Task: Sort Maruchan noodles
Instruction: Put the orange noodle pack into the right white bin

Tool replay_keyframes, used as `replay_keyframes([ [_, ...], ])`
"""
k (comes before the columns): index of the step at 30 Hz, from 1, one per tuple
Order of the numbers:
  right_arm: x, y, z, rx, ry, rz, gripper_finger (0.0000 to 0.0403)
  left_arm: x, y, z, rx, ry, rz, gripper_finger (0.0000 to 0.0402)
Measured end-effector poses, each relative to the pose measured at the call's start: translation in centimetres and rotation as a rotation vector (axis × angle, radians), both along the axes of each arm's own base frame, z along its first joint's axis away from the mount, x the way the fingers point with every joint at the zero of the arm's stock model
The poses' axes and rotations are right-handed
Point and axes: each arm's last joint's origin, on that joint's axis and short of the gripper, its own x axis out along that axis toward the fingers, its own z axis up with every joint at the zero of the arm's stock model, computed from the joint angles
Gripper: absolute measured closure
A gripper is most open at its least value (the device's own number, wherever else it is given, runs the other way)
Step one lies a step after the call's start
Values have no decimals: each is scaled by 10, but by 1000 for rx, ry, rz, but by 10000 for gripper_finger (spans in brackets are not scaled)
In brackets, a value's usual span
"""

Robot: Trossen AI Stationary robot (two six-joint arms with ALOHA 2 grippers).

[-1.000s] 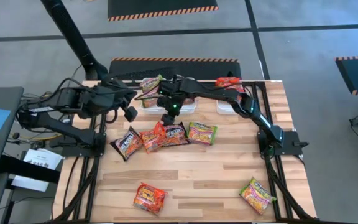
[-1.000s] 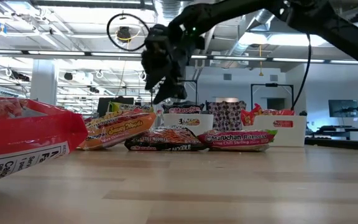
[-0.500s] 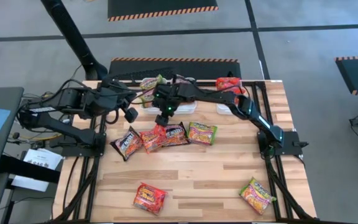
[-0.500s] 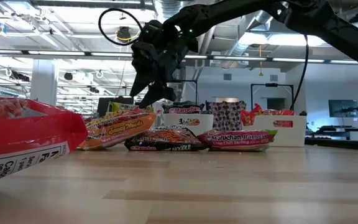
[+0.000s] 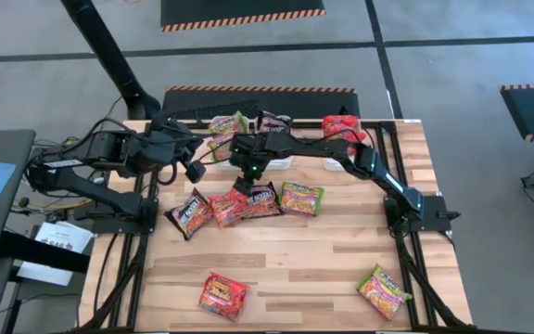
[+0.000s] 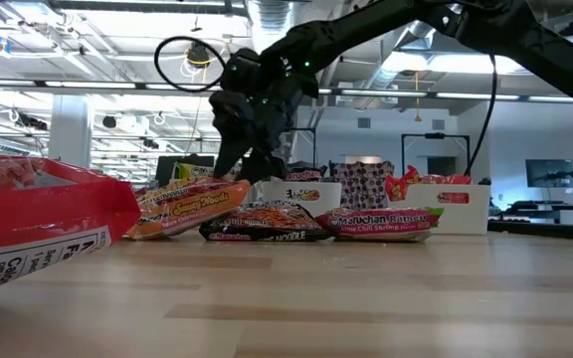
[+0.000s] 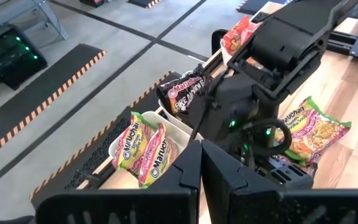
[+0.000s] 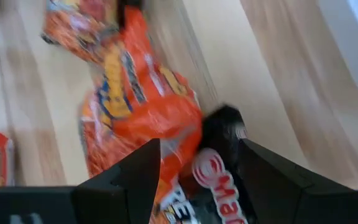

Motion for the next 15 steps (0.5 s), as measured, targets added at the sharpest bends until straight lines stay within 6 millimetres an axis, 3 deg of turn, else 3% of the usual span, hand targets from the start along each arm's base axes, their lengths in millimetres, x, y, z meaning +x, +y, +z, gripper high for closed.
replay_keyframes([
  [10,6,10,2,9,-39,4,167,0,0,0,2,4,1,402],
  [15,7,15,2,-15,-32,2,206,0,0,0,2,4,1,402],
])
